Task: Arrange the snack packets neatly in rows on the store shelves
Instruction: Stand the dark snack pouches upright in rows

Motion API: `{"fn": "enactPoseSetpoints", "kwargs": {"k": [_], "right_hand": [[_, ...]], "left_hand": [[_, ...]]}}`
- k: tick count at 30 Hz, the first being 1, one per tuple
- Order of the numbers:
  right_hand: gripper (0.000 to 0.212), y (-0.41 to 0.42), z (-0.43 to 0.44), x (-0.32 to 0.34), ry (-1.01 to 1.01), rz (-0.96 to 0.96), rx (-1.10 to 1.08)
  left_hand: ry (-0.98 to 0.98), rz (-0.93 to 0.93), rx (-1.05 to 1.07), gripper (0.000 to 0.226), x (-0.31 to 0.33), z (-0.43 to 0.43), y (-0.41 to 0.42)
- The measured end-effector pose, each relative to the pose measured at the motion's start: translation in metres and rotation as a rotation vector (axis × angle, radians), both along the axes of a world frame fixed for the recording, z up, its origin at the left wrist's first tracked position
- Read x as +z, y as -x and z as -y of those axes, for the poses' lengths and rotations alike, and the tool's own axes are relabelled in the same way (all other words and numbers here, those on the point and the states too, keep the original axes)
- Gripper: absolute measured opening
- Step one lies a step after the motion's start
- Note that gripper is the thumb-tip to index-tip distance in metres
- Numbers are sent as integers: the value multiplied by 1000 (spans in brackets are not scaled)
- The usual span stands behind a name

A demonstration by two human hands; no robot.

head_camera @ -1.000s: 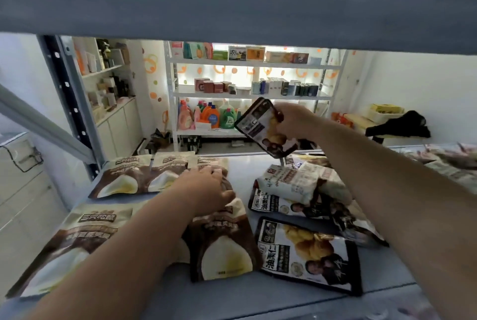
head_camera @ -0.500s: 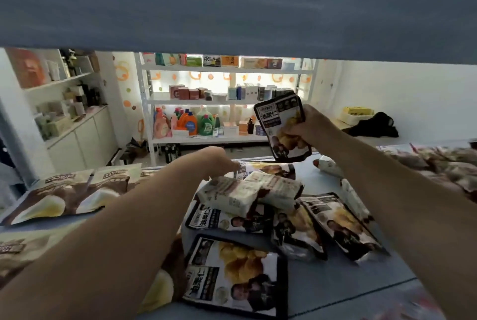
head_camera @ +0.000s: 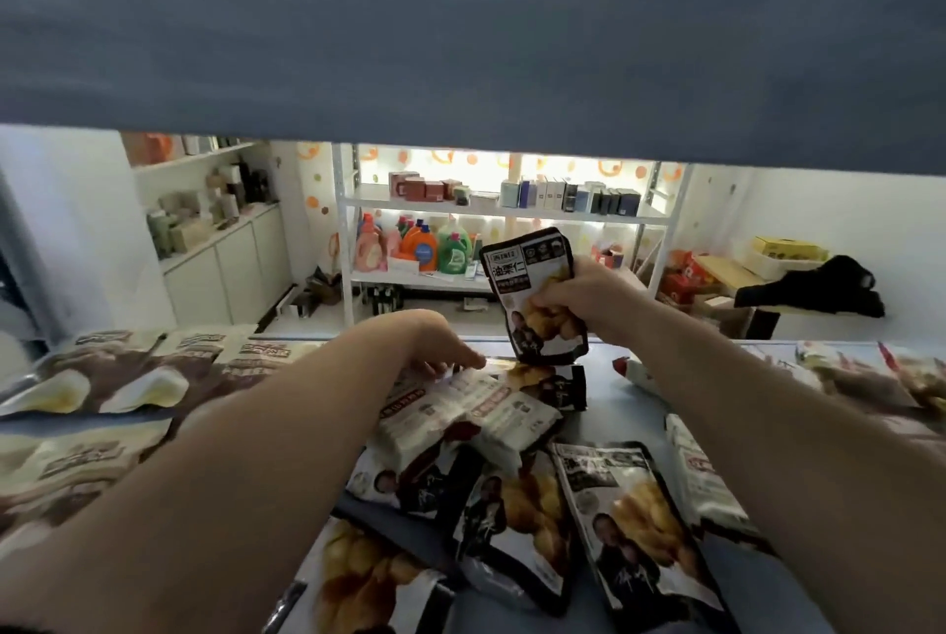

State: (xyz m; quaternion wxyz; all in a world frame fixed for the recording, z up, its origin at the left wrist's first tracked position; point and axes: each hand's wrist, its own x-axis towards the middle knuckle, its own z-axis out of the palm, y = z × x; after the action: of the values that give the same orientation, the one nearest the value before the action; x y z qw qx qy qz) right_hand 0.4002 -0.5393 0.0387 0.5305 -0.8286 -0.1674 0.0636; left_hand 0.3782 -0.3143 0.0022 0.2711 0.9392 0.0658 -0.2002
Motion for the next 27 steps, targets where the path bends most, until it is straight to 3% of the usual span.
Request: {"fn": "enactPoseSetpoints", "kwargs": {"k": [2,5,10,15,18,22,27], "right_hand": [[16,-1,-2,-4,-9,-57,13],[14,1,-7,-12,-62,-54,17],[24,11,-9,-12,-76,58,-74],[22,23,6,-13,-159,85,-162],[26,28,10,-12,-249,91,-214],[31,28,12,-3,-388,126,-226],[59,24,-7,6,-440,131,-195]], "left_hand": [[45,-39,13,49,0,5,-1],[41,-42,28,67,0,12,0],[-217,-80,-196,87,9,36,4],[-259,-58,-290,70,3,39,-5],[-104,-10,-277,56,-1,34,-8],[297,164,-141,48,18,8,-6],[209,640,-134,43,63,-54,6]]}}
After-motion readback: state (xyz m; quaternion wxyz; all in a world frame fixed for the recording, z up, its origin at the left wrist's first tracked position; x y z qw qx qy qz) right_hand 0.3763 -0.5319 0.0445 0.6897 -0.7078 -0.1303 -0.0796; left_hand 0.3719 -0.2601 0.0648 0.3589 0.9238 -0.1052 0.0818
